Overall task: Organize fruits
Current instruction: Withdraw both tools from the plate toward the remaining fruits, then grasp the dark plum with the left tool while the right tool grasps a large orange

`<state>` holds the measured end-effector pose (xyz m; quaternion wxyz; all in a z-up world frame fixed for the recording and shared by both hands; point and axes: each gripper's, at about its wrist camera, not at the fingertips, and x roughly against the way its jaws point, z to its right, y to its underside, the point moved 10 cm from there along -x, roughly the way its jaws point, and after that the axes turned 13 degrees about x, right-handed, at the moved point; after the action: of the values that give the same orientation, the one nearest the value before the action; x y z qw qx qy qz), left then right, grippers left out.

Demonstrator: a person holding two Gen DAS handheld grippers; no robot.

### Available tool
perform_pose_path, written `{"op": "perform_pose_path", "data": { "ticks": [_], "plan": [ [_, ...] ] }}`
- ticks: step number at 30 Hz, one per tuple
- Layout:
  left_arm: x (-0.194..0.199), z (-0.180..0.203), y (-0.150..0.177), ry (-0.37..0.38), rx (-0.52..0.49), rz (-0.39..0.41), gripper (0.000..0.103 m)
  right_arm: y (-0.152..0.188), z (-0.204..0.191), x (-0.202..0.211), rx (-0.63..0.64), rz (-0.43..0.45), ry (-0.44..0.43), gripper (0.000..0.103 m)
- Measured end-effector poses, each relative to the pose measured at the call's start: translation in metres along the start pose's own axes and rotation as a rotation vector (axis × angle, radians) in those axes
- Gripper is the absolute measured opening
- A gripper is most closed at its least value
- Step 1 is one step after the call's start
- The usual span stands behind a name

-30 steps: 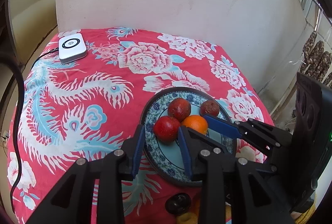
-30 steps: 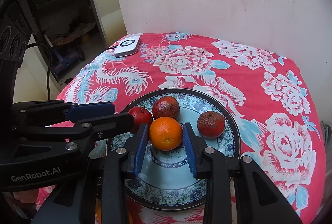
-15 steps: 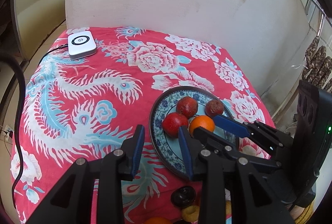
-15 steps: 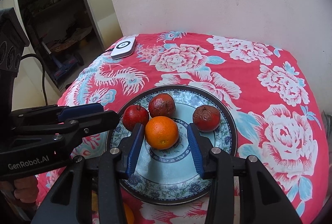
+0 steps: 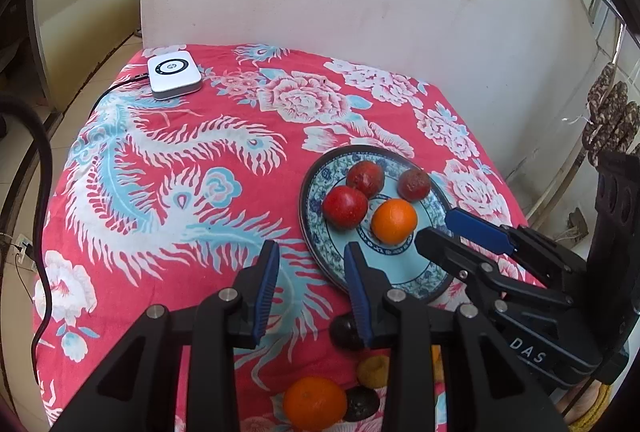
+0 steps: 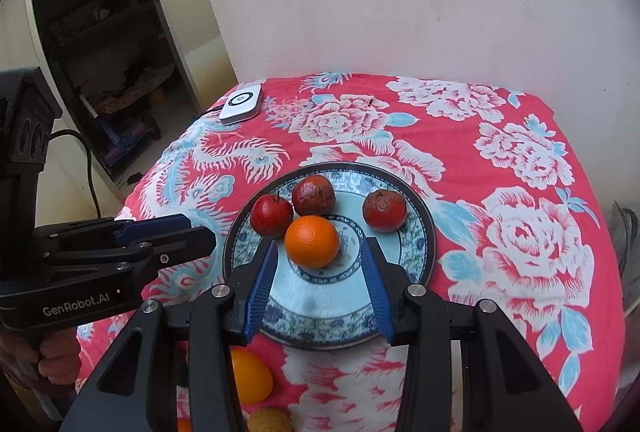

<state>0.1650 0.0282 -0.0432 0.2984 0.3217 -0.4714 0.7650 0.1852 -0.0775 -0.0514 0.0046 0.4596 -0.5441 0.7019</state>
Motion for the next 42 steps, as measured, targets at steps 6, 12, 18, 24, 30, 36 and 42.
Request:
{"op": "perform_pose_path", "data": {
  "ticks": [6,12,18,24,30,36,42],
  "plan": [
    [0.005,0.001,0.009,0.004,-0.004,-0.012,0.035,0.007,-0.004,0.011,-0.003,0.000,0.002,0.045],
    [0.006,0.003,0.021,0.025,0.002,-0.037,0.035,0.020,-0.012,0.021,-0.001,-0.014,-0.001,0.045],
    [0.005,0.007,0.032,0.033,-0.008,-0.058,0.035,0.028,-0.021,0.025,0.003,-0.028,-0.016,0.045],
    [0.003,0.009,0.041,0.033,-0.017,-0.075,0.035,0.037,-0.027,0.026,0.001,-0.045,-0.028,0.045],
    [0.001,0.012,0.048,0.036,-0.023,-0.087,0.035,0.045,-0.032,0.027,-0.001,-0.056,-0.040,0.045],
    [-0.002,0.013,0.050,0.039,-0.024,-0.092,0.035,0.048,-0.037,0.028,0.005,-0.060,-0.053,0.045],
    [-0.005,0.013,0.051,0.042,-0.023,-0.095,0.034,0.049,-0.039,0.028,0.007,-0.059,-0.066,0.045]
  ]
}}
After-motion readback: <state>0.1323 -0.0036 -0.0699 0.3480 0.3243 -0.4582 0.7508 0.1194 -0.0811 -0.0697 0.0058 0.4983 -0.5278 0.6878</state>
